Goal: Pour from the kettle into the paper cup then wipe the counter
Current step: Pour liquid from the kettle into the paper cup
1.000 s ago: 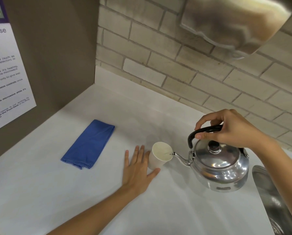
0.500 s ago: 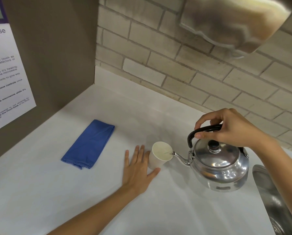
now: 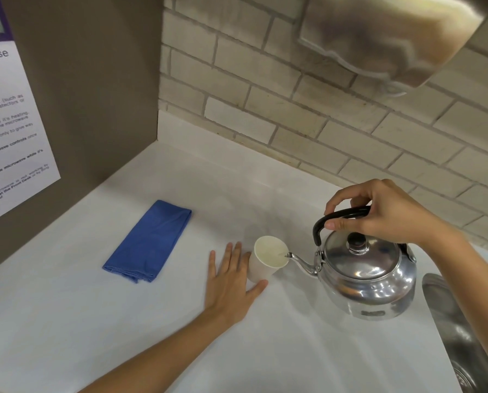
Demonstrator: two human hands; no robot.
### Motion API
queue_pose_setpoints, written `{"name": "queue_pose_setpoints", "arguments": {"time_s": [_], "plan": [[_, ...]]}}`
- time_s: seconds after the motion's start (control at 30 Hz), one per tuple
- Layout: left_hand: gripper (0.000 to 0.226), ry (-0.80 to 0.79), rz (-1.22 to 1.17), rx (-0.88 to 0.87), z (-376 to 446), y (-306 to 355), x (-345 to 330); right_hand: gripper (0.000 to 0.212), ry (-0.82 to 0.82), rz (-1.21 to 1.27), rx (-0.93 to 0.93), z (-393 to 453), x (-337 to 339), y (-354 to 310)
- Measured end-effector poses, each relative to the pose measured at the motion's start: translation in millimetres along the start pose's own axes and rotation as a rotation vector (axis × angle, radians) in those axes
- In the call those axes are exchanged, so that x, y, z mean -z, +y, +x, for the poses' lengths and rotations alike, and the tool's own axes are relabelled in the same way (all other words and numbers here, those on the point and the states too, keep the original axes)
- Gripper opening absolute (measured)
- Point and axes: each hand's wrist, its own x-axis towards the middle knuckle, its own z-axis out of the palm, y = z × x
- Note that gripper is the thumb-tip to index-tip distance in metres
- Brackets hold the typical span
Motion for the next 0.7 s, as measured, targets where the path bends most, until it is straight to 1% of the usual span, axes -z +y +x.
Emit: {"name": "queue_pose_setpoints", "arguments": {"time_s": [0.13, 0.43, 0.7], "plan": [[0.079, -0.008, 0.01, 0.004, -0.3, 0.3, 1.3, 0.032, -0.013, -0.013, -0.003, 0.5, 0.8, -0.8], [0.079, -0.012, 0.008, 0.001, 0.3, 0.0, 1.5, 0.032, -0.002, -0.022, 0.004, 1.3, 1.4, -1.0], [0.078, -0.007, 0.018, 0.0, -0.6, 0.0, 1.3, 0.031, -0.022, -0.006, 0.0, 0.4, 3.1, -1.5]]}}
